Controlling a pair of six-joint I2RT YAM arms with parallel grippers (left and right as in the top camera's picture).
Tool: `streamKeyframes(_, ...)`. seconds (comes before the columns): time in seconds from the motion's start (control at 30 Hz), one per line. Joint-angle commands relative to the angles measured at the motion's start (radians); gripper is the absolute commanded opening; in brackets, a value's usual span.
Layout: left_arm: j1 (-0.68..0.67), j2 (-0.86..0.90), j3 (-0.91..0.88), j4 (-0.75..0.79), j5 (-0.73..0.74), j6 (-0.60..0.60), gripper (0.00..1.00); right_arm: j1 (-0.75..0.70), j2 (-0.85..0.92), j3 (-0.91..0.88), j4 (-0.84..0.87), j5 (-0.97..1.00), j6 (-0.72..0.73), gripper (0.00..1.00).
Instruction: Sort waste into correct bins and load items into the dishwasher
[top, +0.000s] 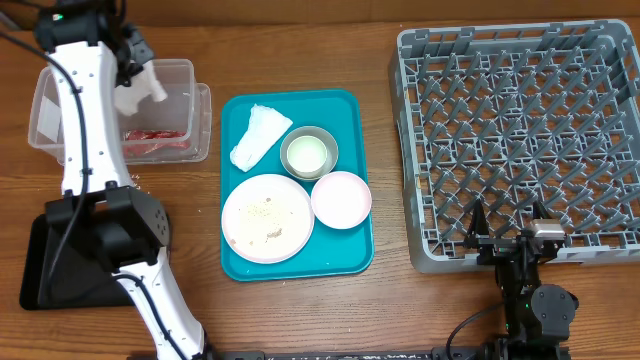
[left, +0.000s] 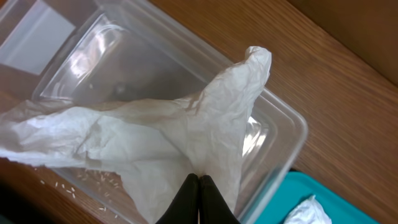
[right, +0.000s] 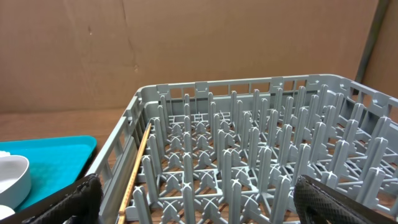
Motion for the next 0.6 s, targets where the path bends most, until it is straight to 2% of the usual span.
streamKeyframes(0.0, 0.030, 0.021, -0.013, 0.009, -0.010, -0.062, 0.04, -0.002, -0.008, -0.010, 0.006, 0.006, -0.004, 1.00)
streamKeyframes(0.47, 0.046, 0.146, -0.017, 0.021, -0.017, -0.054, 0.04, -0.002, -0.008, -0.010, 0.006, 0.006, -0.004, 1.00)
streamKeyframes(0.5, 0.046, 0.146, -0.017, 0.024, -0.017, -0.045, 0.08, -0.002, -0.008, -0.010, 0.006, 0.006, -0.004, 1.00)
streamKeyframes(0.57, 0.046, 0.145, -0.016, 0.029, -0.011, -0.021, 0.24, -0.002, -0.008, -0.010, 0.006, 0.006, -0.004, 1.00)
